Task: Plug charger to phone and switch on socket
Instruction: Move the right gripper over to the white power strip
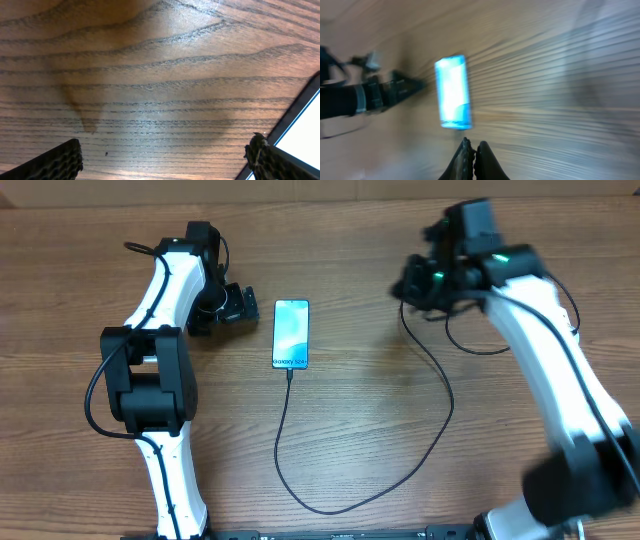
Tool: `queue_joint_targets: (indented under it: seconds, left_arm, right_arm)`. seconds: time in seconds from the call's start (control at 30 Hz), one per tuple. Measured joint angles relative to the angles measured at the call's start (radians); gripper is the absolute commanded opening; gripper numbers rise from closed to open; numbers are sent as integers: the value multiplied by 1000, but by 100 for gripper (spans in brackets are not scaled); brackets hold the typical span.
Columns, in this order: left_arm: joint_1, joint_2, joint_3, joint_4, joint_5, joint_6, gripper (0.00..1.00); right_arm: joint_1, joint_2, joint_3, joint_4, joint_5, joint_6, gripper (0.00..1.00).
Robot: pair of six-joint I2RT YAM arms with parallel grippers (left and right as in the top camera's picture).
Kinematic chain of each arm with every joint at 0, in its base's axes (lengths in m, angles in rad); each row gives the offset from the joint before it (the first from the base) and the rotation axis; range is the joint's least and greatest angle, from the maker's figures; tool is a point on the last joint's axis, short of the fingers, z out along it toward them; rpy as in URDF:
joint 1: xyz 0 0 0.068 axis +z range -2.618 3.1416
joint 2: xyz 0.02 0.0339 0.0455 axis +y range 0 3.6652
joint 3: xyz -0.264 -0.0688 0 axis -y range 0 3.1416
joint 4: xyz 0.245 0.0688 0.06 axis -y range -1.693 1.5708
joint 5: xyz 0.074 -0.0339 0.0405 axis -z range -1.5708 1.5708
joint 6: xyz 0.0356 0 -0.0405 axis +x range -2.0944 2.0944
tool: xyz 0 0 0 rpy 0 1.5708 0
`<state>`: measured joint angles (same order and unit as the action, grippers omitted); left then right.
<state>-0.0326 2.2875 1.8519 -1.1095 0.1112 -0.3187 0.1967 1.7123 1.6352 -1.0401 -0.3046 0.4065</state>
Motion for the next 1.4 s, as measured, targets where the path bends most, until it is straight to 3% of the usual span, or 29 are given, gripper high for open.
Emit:
queue_joint_targets:
  seconds: [0.2, 0.27, 0.33, 0.37, 0.4, 0.43, 0.9, 1.2, 1.4]
  left_arm:
    - [0, 0, 0, 0, 0, 0, 100]
    - [0, 0, 0, 0, 0, 0, 100]
    - [0, 0, 0, 0, 0, 0, 100]
    - [0, 0, 0, 0, 0, 0, 100]
    - [0, 0, 0, 0, 0, 0, 100]
    - [0, 0, 0, 0, 0, 0, 100]
    - [0, 0, 0, 0, 0, 0, 100]
    - [0, 0, 0, 0, 0, 0, 100]
    - [0, 0, 0, 0, 0, 0, 100]
  right_arm:
    - [-89, -214, 8, -89, 413, -74, 4]
    - [-161, -233, 8, -112, 480, -98, 18]
    - [-232, -234, 8, -141, 524, -124, 23]
    - [-266, -232, 8, -158, 536, -135, 46]
    - [-298, -231, 8, -178, 549, -140, 83]
    - [-322, -231, 8, -201, 558, -151, 100]
    - [-627, -139, 8, -237, 521, -277, 100]
    - [-835, -2, 8, -135, 452, -135, 100]
    - [-876, 80, 8, -114, 399, -55, 100]
